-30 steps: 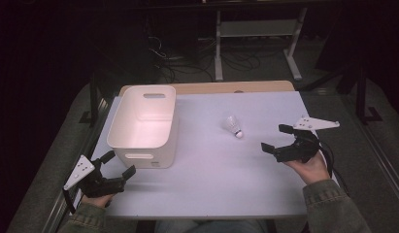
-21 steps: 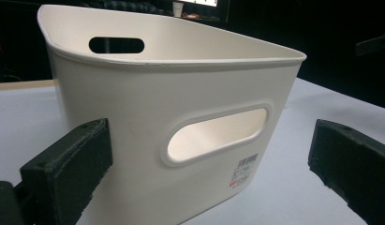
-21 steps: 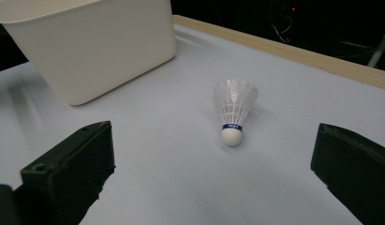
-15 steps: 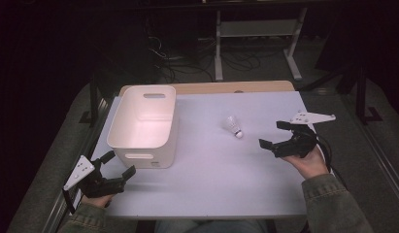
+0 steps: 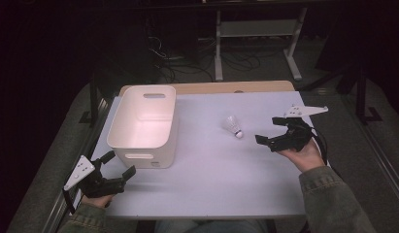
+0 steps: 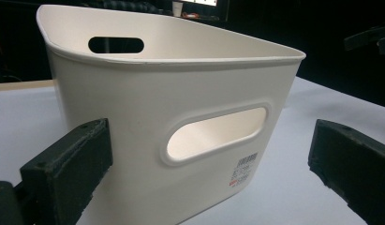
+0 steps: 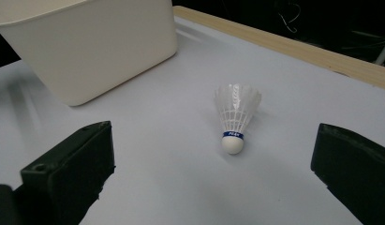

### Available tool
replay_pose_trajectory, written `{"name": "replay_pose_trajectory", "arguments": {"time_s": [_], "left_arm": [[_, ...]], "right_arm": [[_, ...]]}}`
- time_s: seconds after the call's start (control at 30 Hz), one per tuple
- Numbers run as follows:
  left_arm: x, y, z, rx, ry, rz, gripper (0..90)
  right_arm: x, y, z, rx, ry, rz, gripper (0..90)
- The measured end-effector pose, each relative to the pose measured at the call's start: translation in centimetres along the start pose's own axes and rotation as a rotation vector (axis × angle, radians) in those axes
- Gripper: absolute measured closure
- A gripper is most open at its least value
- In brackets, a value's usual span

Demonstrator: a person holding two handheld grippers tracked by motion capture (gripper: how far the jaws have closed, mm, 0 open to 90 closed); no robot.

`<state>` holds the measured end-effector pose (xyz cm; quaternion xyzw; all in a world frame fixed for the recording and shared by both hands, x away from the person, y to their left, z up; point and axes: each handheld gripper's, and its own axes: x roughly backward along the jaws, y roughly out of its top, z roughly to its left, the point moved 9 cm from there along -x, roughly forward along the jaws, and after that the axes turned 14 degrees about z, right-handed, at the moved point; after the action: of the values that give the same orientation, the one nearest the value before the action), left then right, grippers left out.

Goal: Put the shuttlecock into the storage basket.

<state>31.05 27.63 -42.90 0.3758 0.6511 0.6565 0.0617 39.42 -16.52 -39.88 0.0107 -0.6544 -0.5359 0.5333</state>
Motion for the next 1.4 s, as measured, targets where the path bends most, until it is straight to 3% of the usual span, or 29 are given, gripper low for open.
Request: {"name": "replay_pose_trajectory", "arguments": {"time_s": [0.7,1.17,1.4], "left_arm": [[0.0,0.0,0.0,-0.001,-0.003,-0.003,0.0],[0.0,0.0,0.0,-0.003,-0.002,-0.002,0.0],[0.0,0.0,0.0,-0.002,-0.002,0.001,0.0]], "right_arm": [[-2.7,1.5,-0.9,-0.03,0.031,0.052,0.0],[-4.6,2.4,-1.9,-0.036,0.026,0.098,0.0],[-5.9,2.4,-2.6,-0.064,0.036,0.13,0.0]]}}
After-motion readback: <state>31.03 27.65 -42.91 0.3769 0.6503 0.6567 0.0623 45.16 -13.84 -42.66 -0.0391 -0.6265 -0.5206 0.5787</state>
